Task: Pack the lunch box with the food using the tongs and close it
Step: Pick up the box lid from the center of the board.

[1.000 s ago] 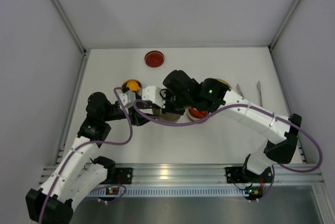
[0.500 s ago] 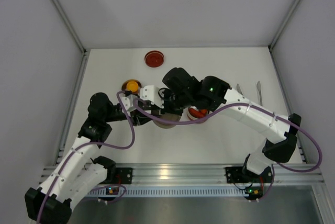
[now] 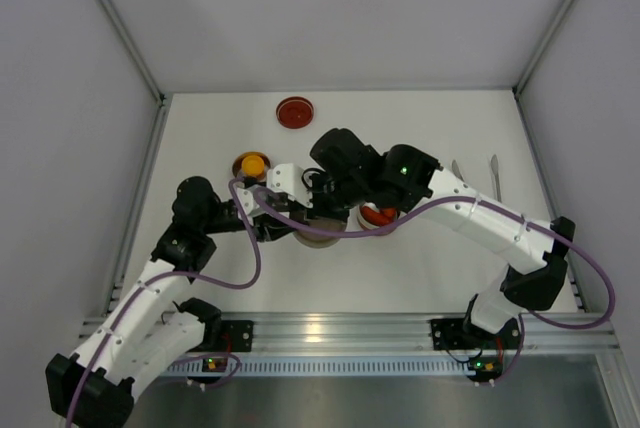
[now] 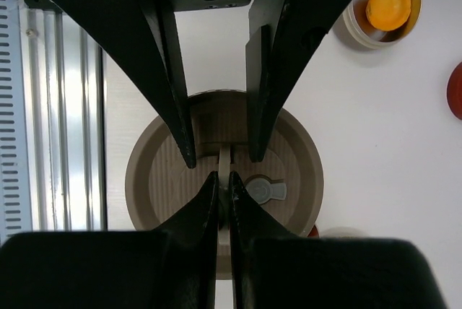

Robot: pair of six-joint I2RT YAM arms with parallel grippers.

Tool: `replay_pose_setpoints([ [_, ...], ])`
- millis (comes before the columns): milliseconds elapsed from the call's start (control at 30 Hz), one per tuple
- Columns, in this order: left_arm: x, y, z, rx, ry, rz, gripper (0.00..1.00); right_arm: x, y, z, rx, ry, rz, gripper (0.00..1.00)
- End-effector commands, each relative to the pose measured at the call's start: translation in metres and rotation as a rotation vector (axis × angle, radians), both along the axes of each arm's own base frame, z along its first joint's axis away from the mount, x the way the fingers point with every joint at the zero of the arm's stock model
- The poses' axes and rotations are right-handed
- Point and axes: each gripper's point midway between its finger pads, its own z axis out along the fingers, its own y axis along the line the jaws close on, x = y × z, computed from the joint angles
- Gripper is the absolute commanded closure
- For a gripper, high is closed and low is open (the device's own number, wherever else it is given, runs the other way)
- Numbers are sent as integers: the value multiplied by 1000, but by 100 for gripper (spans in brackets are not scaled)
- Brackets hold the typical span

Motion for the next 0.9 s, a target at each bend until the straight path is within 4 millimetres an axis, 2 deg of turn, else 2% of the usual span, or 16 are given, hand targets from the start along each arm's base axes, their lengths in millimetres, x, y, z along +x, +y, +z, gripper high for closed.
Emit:
replay_pose_setpoints([
  [0, 1, -3, 14, -11, -59, -12, 58, -10, 9, 21, 58, -3, 34, 100],
  [233, 2, -6, 15, -6, -54, -21, 65, -10, 10, 23, 63, -4, 35, 100],
  [300, 2, -7, 15, -3, -60, -24, 70, -10, 10, 22, 62, -4, 34, 100],
  [333, 1, -7, 14, 3, -52, -29, 73, -11, 10, 23, 64, -5, 35, 100],
  [367, 1, -7, 15, 5, -58, -31, 83, -10, 9, 23, 64, -5, 34, 100],
  [400, 1, -7, 14, 8, -56, -30, 89, -10, 9, 23, 64, -6, 33, 100],
  [500, 2, -6, 12, 17, -36, -15, 100, -9, 8, 22, 58, -12, 31, 100],
  [733, 0, -1, 8, 31, -3, 22, 100, 2, -2, 22, 46, -49, -13, 100],
  [833, -3, 3, 6, 35, 7, 40, 100, 9, -11, 20, 35, -71, -37, 88],
  [867, -3, 3, 5, 36, 9, 45, 100, 10, -14, 19, 28, -76, -41, 77],
])
